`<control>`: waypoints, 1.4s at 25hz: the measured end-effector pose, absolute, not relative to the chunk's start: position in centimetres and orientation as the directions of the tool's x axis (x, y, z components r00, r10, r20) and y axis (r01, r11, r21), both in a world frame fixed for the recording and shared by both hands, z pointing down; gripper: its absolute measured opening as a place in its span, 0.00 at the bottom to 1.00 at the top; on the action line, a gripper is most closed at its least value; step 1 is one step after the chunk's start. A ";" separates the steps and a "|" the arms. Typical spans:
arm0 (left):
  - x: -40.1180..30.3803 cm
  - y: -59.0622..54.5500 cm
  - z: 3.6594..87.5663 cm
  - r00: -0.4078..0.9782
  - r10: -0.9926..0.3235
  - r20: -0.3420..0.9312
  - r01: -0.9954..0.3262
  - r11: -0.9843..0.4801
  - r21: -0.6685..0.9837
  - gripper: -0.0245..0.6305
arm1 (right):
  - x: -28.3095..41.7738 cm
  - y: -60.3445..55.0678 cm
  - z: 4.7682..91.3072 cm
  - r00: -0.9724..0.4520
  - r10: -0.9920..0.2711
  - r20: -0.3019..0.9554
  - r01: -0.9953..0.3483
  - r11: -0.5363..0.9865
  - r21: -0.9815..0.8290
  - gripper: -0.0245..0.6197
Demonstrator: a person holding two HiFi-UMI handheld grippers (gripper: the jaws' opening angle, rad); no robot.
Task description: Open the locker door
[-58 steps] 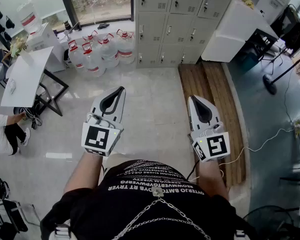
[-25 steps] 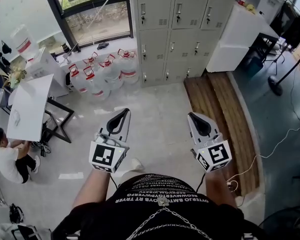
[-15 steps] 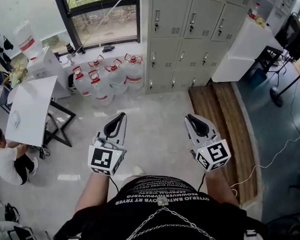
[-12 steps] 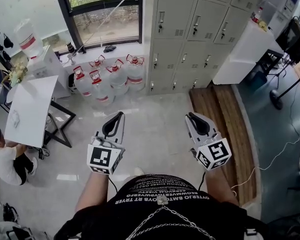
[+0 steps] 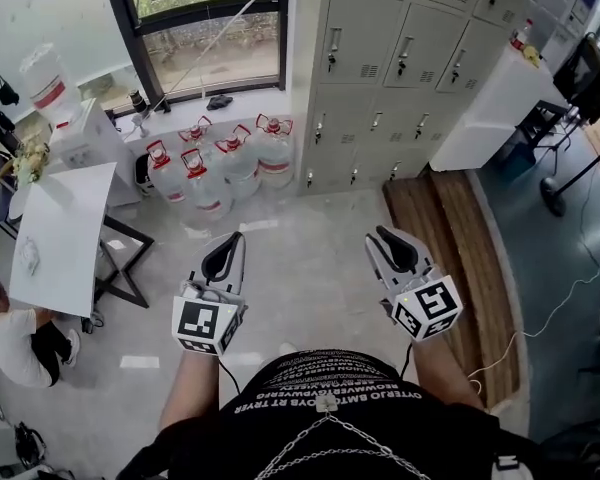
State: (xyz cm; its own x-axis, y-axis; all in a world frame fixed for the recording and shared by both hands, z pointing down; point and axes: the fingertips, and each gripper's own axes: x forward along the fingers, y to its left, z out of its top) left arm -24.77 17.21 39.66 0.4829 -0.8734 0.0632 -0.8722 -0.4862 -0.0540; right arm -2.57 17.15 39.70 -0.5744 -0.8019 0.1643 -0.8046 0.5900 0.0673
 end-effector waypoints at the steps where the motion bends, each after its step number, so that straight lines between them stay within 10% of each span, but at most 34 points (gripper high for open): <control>1: -24.7 16.9 40.0 0.488 -0.871 0.066 -0.870 -0.491 -0.045 0.04 | -2.6 17.0 40.1 -0.570 -0.804 0.172 -0.808 0.586 0.063 0.18; 35: -8.9 -3.0 39.6 0.527 -0.840 0.127 -0.836 -0.540 -0.100 0.04 | 9.7 -3.4 41.0 -0.611 -0.785 0.106 -0.792 0.607 -0.066 0.23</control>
